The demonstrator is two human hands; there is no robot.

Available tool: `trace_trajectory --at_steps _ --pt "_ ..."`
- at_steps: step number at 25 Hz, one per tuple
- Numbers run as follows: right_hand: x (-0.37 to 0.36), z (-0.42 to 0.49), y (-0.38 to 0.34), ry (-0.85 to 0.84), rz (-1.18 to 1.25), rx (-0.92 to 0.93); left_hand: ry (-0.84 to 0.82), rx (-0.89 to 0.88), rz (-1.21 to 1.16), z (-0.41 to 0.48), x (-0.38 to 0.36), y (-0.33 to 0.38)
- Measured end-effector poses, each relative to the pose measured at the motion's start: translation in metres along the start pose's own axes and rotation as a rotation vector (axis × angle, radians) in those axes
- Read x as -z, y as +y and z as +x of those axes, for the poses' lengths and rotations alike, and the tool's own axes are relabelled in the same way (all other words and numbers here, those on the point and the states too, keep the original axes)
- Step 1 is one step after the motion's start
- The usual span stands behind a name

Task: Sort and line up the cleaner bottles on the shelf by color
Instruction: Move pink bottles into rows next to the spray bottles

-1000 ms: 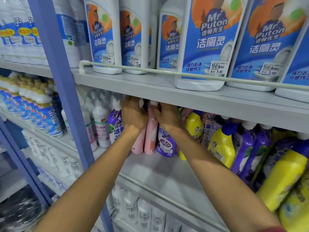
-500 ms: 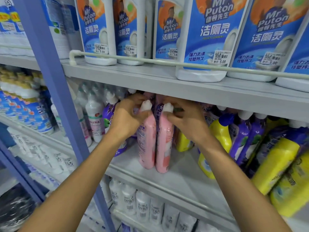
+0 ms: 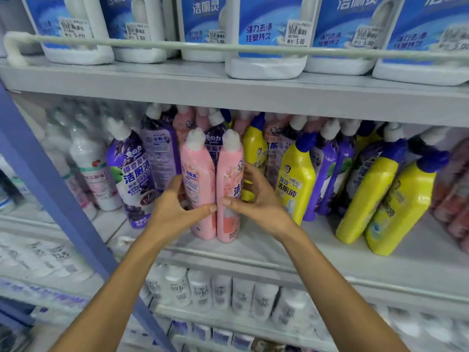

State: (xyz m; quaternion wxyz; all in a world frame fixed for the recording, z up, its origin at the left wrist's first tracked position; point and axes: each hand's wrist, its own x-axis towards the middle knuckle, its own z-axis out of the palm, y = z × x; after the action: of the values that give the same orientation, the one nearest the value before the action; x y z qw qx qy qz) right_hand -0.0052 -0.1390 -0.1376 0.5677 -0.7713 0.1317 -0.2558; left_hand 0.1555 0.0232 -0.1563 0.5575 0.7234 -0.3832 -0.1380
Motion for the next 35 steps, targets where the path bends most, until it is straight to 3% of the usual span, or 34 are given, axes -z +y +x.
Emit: trace_trajectory --at_steps 7,10,16,29,35 --pt "0.013 -0.055 0.008 0.338 -0.055 0.079 -0.138 -0.012 -0.175 -0.01 -0.046 0.007" --pt "0.036 -0.081 0.016 0.336 -0.099 0.065 -0.234 -0.051 -0.183 -0.014 -0.082 0.02" --pt "0.109 -0.135 0.008 0.462 -0.11 0.062 -0.254 -0.112 -0.229 -0.031 -0.165 0.071" --pt "0.348 -0.287 0.02 0.74 -0.173 0.046 -0.451 -0.251 -0.291 -0.083 -0.427 0.199" --pt "0.389 -0.285 0.049 0.732 -0.257 -0.004 -0.474 -0.138 -0.29 -0.075 -0.471 0.195"
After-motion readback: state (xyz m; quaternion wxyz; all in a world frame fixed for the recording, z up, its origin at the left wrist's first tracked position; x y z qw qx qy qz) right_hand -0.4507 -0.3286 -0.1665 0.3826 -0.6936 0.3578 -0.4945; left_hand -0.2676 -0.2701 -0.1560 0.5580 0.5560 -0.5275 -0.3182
